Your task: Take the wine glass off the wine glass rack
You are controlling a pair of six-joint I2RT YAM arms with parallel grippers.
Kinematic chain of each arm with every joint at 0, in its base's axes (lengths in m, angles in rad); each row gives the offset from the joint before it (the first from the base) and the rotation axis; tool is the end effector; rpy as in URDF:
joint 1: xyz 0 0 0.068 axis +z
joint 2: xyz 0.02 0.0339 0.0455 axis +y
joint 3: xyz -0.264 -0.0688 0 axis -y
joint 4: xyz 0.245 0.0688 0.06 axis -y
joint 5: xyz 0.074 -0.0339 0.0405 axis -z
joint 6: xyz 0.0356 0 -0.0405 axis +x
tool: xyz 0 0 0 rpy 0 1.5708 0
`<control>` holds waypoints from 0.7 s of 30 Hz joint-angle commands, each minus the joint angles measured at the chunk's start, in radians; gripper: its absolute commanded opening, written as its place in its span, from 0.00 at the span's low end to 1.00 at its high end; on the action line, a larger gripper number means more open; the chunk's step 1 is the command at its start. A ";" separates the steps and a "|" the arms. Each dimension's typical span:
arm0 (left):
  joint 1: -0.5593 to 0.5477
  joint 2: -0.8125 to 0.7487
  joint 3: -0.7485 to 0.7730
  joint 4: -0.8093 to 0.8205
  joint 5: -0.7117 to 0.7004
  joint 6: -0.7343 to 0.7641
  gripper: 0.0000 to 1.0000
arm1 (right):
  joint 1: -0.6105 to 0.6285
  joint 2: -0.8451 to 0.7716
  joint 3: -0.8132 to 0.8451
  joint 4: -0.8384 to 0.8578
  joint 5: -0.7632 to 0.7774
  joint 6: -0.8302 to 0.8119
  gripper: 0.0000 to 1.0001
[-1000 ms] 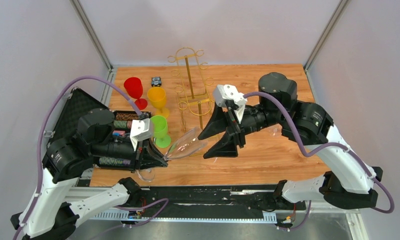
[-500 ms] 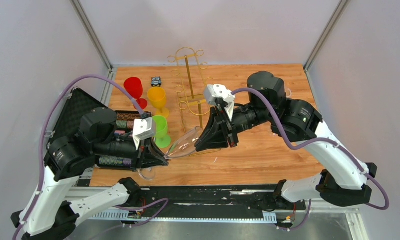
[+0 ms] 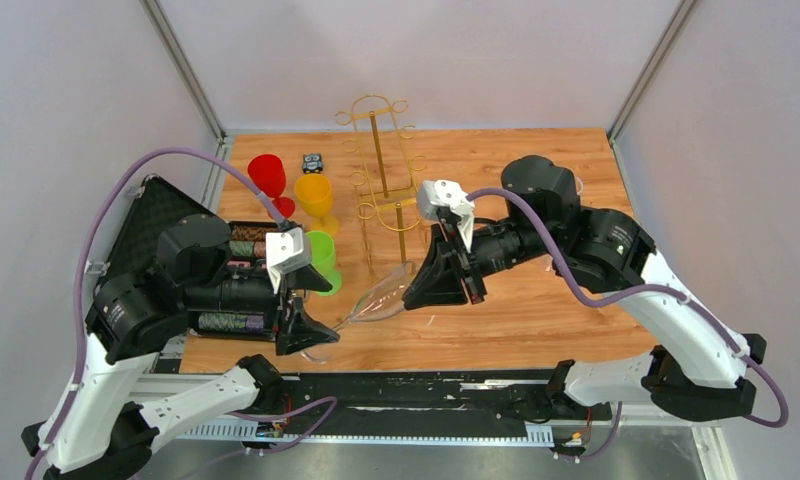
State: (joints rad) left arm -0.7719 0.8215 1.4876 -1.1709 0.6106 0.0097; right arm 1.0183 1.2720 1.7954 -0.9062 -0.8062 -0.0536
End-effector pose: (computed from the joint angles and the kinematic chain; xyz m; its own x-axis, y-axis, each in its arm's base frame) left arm 0.0474 -0.0746 0.4555 -0.3375 0.3396 -0.8779 0.9344 0.2338 -0.2688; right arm 0.0915 0.1973 0.5034 -0.1454 -0.3064 -0.9407 -0.9497 -0.2233 0.2195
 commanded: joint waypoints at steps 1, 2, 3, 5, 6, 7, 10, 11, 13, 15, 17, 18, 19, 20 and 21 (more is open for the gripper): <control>-0.004 -0.002 0.034 0.027 -0.050 0.010 0.99 | 0.000 -0.074 -0.022 -0.052 0.066 0.015 0.00; -0.004 -0.002 0.034 0.028 -0.055 0.010 1.00 | 0.000 -0.084 -0.033 -0.070 0.083 0.022 0.00; -0.004 0.000 0.032 0.029 -0.062 0.008 1.00 | 0.001 -0.094 -0.045 -0.095 0.103 0.030 0.00; -0.004 0.003 0.033 0.028 -0.071 0.007 1.00 | 0.000 -0.117 -0.074 -0.128 0.144 0.047 0.00; -0.004 0.003 0.033 0.028 -0.072 0.006 1.00 | 0.000 -0.133 -0.089 -0.155 0.165 0.061 0.00; -0.004 0.004 0.033 0.028 -0.078 0.006 1.00 | 0.001 -0.148 -0.107 -0.172 0.190 0.084 0.00; -0.004 0.004 0.029 0.029 -0.088 0.004 1.00 | 0.000 -0.188 -0.158 -0.217 0.278 0.138 0.00; -0.004 0.004 0.029 0.029 -0.089 0.004 1.00 | 0.000 -0.200 -0.168 -0.231 0.311 0.159 0.00; -0.004 0.004 0.028 0.030 -0.092 0.003 1.00 | 0.000 -0.218 -0.187 -0.265 0.389 0.205 0.00; -0.004 0.003 0.026 0.031 -0.093 0.001 1.00 | -0.001 -0.233 -0.202 -0.303 0.467 0.249 0.00; -0.004 0.002 0.021 0.032 -0.096 0.000 1.00 | -0.001 -0.236 -0.214 -0.339 0.551 0.292 0.00; -0.004 0.003 0.021 0.035 -0.097 -0.001 1.00 | -0.001 -0.235 -0.218 -0.359 0.593 0.315 0.00; -0.004 0.003 0.020 0.034 -0.097 -0.002 1.00 | -0.003 -0.231 -0.220 -0.383 0.643 0.338 0.00; -0.004 0.005 0.020 0.035 -0.098 -0.002 1.00 | -0.009 -0.220 -0.219 -0.409 0.689 0.361 0.00; -0.004 0.008 0.020 0.035 -0.098 -0.003 1.00 | -0.025 -0.208 -0.217 -0.435 0.733 0.384 0.00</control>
State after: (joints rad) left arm -0.7719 0.8223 1.4937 -1.1698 0.5175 0.0086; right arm 1.0172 1.0527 1.5734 -1.2552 -0.3023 0.1913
